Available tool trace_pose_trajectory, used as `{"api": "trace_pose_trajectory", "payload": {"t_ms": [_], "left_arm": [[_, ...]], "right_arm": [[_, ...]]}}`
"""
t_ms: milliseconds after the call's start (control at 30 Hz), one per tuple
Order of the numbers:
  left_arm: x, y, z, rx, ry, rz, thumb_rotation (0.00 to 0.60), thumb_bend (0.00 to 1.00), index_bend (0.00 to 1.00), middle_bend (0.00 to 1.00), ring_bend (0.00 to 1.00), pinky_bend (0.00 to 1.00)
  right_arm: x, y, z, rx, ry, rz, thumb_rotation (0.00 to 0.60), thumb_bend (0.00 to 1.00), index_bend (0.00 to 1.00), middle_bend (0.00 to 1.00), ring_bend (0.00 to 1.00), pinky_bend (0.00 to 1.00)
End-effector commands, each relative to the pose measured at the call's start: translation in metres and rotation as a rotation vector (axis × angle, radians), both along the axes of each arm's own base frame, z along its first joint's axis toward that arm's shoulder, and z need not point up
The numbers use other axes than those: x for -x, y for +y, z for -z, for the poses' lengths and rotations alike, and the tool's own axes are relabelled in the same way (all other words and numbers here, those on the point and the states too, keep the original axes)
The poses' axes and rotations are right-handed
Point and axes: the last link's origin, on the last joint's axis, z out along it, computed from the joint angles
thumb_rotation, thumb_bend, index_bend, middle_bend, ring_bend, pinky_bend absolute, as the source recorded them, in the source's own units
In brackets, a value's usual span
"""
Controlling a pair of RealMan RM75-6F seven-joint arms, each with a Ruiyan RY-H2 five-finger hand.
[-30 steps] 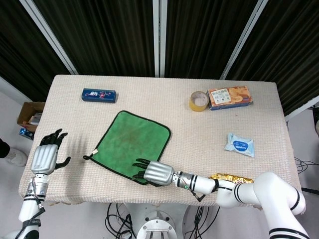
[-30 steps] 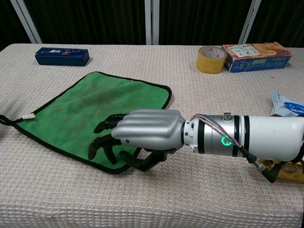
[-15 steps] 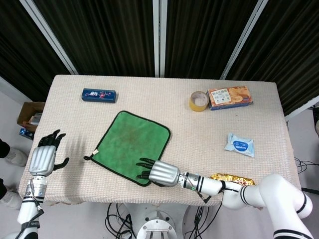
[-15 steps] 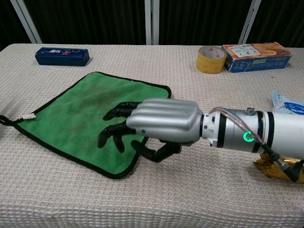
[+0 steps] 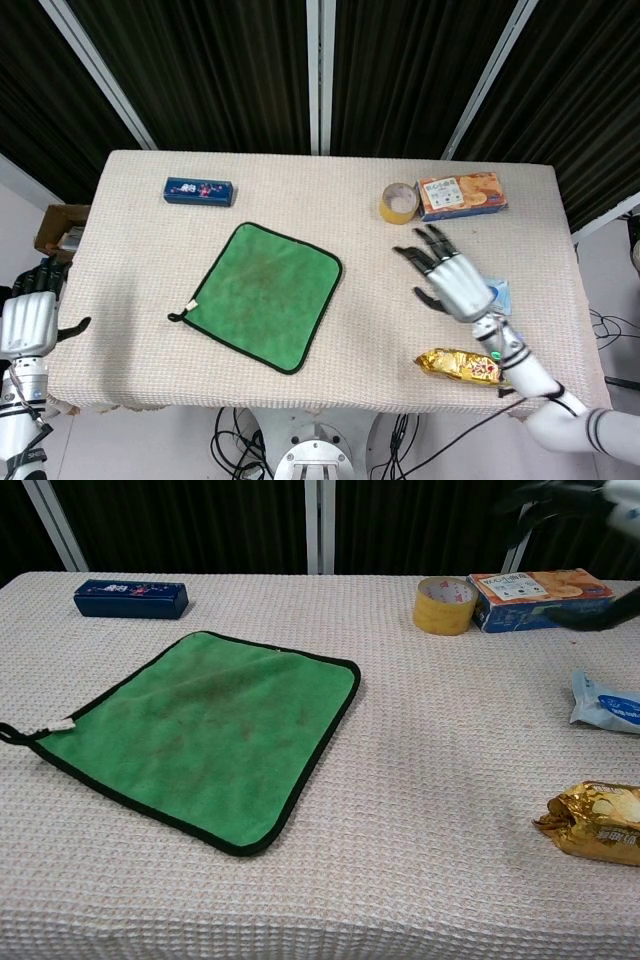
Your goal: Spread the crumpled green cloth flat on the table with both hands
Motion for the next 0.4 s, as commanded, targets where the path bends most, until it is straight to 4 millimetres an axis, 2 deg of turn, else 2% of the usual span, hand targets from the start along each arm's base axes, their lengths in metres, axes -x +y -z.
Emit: {"api": "trace_pose_trajectory", "payload": {"t_ms": [33, 200, 300, 400], "left_arm": [[0.005, -0.011, -0.016, -0.017, -0.028, 0.029, 0.600, 0.04, 0.16, 0.05, 0.10, 0.13], [0.003, -0.030, -0.021, -0.012, -0.053, 0.061, 0.600, 0.04, 0.16, 0.05, 0.10, 0.13], [-0.001, -0.041, -0.019, -0.015, -0.063, 0.063, 0.600, 0.04, 0.16, 0.05, 0.10, 0.13], [-0.004, -0.050, -0.016, -0.005, -0.086, 0.060, 0.600, 0.04, 0.16, 0.05, 0.10, 0.13]], "right_arm": [[0.041, 0.032, -0.048, 0.091, -0.009, 0.215, 0.600, 0.19, 0.02, 0.13, 0.00, 0.00], [0.077, 0.068, -0.072, 0.098, -0.057, 0.337, 0.600, 0.21, 0.00, 0.07, 0.00, 0.00], [0.091, 0.085, -0.074, 0.097, -0.082, 0.368, 0.600, 0.23, 0.00, 0.07, 0.00, 0.00], [0.100, 0.092, -0.070, 0.093, -0.104, 0.378, 0.600, 0.23, 0.00, 0.07, 0.00, 0.00]]}}
